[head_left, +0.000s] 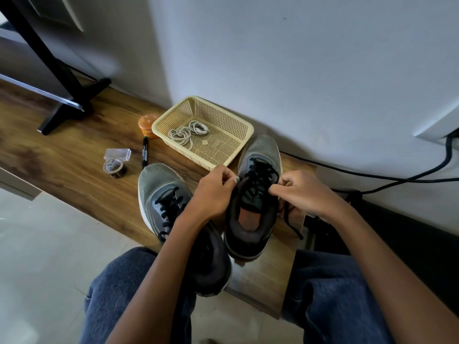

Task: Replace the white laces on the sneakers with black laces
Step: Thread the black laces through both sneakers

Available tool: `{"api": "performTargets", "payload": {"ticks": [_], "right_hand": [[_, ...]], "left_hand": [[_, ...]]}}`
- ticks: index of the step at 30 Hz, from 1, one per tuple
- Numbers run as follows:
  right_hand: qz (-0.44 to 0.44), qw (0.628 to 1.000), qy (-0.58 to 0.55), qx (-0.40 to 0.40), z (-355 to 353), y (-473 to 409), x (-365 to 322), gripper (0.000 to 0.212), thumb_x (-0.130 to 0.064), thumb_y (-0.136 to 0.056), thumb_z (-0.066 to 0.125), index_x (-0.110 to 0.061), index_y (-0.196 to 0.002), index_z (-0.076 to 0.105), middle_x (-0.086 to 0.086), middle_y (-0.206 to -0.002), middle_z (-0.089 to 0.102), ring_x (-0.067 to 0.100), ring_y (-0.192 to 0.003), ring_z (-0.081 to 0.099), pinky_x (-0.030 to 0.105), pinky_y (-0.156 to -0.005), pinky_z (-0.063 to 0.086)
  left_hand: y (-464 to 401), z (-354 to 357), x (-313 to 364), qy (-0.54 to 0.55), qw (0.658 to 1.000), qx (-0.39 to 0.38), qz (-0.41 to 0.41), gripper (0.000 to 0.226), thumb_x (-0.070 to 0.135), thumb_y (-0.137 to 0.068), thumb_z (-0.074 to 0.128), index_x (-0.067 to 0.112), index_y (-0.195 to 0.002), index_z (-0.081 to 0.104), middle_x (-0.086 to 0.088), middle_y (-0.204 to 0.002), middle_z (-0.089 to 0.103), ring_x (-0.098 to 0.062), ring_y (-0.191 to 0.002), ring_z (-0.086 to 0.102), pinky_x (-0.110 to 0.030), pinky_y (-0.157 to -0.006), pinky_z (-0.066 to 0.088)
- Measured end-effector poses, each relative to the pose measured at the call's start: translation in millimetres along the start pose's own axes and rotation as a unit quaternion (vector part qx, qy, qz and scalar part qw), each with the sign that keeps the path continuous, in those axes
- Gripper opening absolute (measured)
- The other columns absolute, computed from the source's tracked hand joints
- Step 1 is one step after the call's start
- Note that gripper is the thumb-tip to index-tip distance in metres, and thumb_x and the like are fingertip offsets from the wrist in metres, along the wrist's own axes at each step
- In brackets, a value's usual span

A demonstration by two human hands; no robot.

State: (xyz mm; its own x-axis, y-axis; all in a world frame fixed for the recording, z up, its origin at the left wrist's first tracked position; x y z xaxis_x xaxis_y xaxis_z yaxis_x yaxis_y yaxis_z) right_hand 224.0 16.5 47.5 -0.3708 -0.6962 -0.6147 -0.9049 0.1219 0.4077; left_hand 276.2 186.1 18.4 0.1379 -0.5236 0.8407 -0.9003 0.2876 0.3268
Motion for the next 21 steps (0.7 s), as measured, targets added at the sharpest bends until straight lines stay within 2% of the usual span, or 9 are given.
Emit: {"api": "performTargets", "payload": {"ticks": [3, 6, 8, 11, 14, 16, 18, 19, 21], "right_hand": [[-0.004, 1.0, 0.015, 0.007, 0, 2, -5, 0.029, -0.025, -0.087, 0.057, -0.008, -0.067, 0.045, 0.008, -0.065, 0.036, 0.017, -0.055, 0.034, 0.027, -0.05, 0.027], [-0.008, 1.0, 0.028, 0.01, 0, 1, -6, 0.031, -0.021, -0.087, 0.057, -0.01, -0.064, 0.039, 0.004, -0.06, 0.029, 0.014, -0.049, 0.026, 0.017, -0.041, 0.02], [0.001, 0.999, 0.032, 0.01, 0, -1, -3, 0.031, -0.021, -0.086, 0.057, -0.011, -0.064, 0.039, 0.003, -0.059, 0.029, 0.014, -0.048, 0.027, 0.017, -0.039, 0.019], [0.026, 0.999, 0.018, 0.006, -1, 0, 2, 0.028, -0.021, -0.088, 0.057, -0.01, -0.067, 0.042, 0.007, -0.061, 0.034, 0.016, -0.042, 0.037, 0.017, -0.036, 0.024], [0.052, 0.999, -0.01, -0.004, -1, 2, 4, 0.026, -0.019, -0.09, 0.056, -0.009, -0.07, 0.043, 0.007, -0.058, 0.036, 0.004, -0.027, 0.04, 0.011, -0.031, 0.026], [0.057, 0.998, -0.026, -0.013, 2, 1, 3, 0.026, -0.018, -0.09, 0.055, -0.01, -0.069, 0.042, 0.011, -0.059, 0.039, 0.006, -0.033, 0.053, 0.015, -0.036, 0.036], [0.06, 0.997, -0.049, -0.02, 5, -1, 3, 0.022, -0.019, -0.088, 0.055, -0.012, -0.071, 0.044, 0.015, -0.068, 0.048, 0.024, -0.054, 0.07, 0.031, -0.05, 0.051], [0.061, 0.996, -0.054, -0.022, 5, -2, 4, 0.02, -0.019, -0.088, 0.055, -0.012, -0.072, 0.045, 0.016, -0.071, 0.05, 0.031, -0.06, 0.071, 0.035, -0.054, 0.053], [0.068, 0.995, -0.063, -0.028, 4, -1, 4, 0.016, -0.017, -0.089, 0.055, -0.011, -0.076, 0.048, 0.018, -0.073, 0.053, 0.032, -0.062, 0.071, 0.041, -0.061, 0.058]], "left_hand": [[4, -10, 6, -0.059, 0.995, 0.076, 0.012, 0.012, 0.021, -0.1, 0.046, 0.019, -0.088, 0.05, 0.002, -0.086, 0.056, -0.017, -0.08, 0.052, -0.026, -0.061, 0.038], [9, -15, 9, -0.088, 0.989, 0.117, 0.007, 0.009, 0.022, -0.1, 0.045, 0.017, -0.094, 0.05, 0.002, -0.091, 0.054, -0.017, -0.085, 0.05, -0.029, -0.07, 0.036], [12, -18, 12, -0.1, 0.985, 0.142, 0.008, 0.008, 0.021, -0.101, 0.043, 0.016, -0.097, 0.048, 0.003, -0.089, 0.051, -0.017, -0.083, 0.05, -0.028, -0.07, 0.037], [16, -33, 14, -0.114, 0.974, 0.196, 0.002, 0.007, 0.019, -0.102, 0.039, 0.016, -0.099, 0.045, 0.005, -0.084, 0.048, -0.006, -0.069, 0.042, -0.02, -0.055, 0.034], [19, -47, 10, -0.124, 0.966, 0.226, -0.02, 0.007, 0.02, -0.101, 0.039, 0.016, -0.1, 0.045, 0.002, -0.092, 0.049, -0.014, -0.077, 0.042, -0.028, -0.07, 0.03], [21, -52, 7, -0.14, 0.959, 0.241, -0.045, 0.01, 0.023, -0.101, 0.04, 0.017, -0.104, 0.048, 0.002, -0.096, 0.05, -0.016, -0.085, 0.043, -0.033, -0.073, 0.029], [21, -55, 6, -0.163, 0.951, 0.256, -0.065, 0.013, 0.025, -0.1, 0.04, 0.018, -0.105, 0.05, 0.003, -0.098, 0.052, -0.018, -0.089, 0.045, -0.035, -0.074, 0.029], [22, -57, 5, -0.173, 0.947, 0.263, -0.068, 0.014, 0.025, -0.1, 0.04, 0.018, -0.106, 0.051, 0.002, -0.1, 0.053, -0.02, -0.092, 0.047, -0.037, -0.075, 0.031], [21, -61, 4, -0.188, 0.939, 0.28, -0.066, 0.016, 0.024, -0.099, 0.039, 0.016, -0.106, 0.051, -0.002, -0.103, 0.056, -0.025, -0.098, 0.051, -0.039, -0.08, 0.035]]}}
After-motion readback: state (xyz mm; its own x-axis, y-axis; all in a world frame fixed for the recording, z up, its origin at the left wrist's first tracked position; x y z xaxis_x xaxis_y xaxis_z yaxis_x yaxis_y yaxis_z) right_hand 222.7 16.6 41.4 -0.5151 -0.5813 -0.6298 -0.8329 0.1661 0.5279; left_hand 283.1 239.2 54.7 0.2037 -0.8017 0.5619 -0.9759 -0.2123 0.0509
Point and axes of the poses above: each hand's wrist, its own y-axis away from the middle knuckle, its own z-axis out of the palm, x = y × z, the point moved 6 cm from there along -y, towards the middle knuckle
